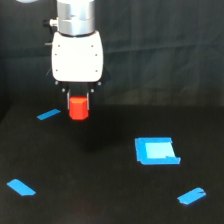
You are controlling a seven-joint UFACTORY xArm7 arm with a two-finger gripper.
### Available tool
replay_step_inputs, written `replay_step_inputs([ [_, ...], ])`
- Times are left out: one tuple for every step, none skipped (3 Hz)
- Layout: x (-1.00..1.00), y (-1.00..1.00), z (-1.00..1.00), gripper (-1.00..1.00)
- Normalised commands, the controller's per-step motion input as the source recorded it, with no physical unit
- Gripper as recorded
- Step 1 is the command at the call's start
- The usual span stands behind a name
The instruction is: Pick up the red object from the table
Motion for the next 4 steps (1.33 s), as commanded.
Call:
replay_step_inputs([
  [-0.04, -0.12, 0.1, -1.0],
  [0.05, -0.04, -0.01, -1.0],
  [0.0, -0.05, 0.02, -0.94],
  [0.0, 0.08, -0.03, -0.91],
])
